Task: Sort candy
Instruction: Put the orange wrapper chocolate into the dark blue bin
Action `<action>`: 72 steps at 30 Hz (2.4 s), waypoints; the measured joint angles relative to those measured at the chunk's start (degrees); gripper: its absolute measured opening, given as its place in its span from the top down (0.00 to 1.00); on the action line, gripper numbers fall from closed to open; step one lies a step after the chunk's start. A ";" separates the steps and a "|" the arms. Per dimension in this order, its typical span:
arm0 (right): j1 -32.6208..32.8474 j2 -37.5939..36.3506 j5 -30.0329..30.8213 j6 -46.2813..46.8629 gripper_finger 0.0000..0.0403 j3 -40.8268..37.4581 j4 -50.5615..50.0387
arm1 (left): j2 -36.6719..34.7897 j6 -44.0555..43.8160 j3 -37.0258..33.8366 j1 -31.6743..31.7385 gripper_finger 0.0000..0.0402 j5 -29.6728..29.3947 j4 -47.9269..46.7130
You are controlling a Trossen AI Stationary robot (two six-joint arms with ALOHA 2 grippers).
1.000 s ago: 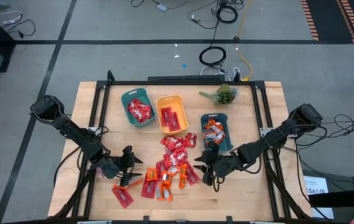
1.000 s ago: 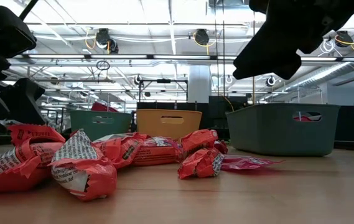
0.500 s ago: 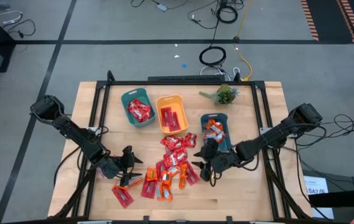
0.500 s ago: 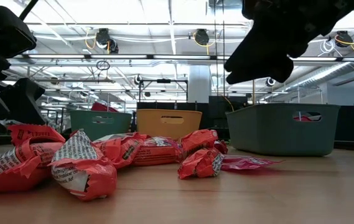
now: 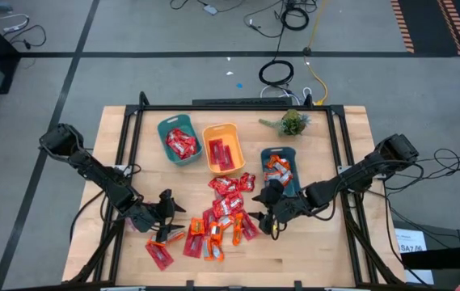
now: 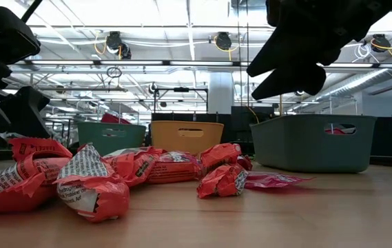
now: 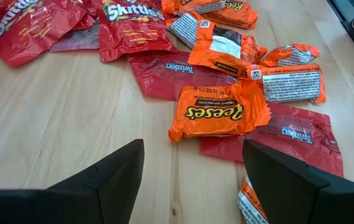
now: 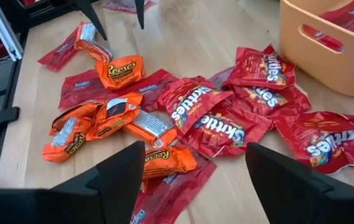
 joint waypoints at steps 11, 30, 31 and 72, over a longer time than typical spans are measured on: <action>0.23 0.02 0.65 -8.89 0.34 0.00 -0.06 | 0.00 0.01 0.00 0.00 0.30 0.00 0.00; 2.25 17.25 -6.29 -23.00 0.34 2.31 19.28 | 0.01 0.01 0.00 0.00 0.30 0.00 -0.09; 2.63 17.84 -6.02 -24.70 0.34 3.32 18.79 | -0.01 0.01 0.00 0.00 0.30 0.00 -0.09; -1.10 24.22 -4.05 -25.19 0.75 17.09 -4.25 | 0.01 -0.02 0.00 0.00 0.30 0.00 0.04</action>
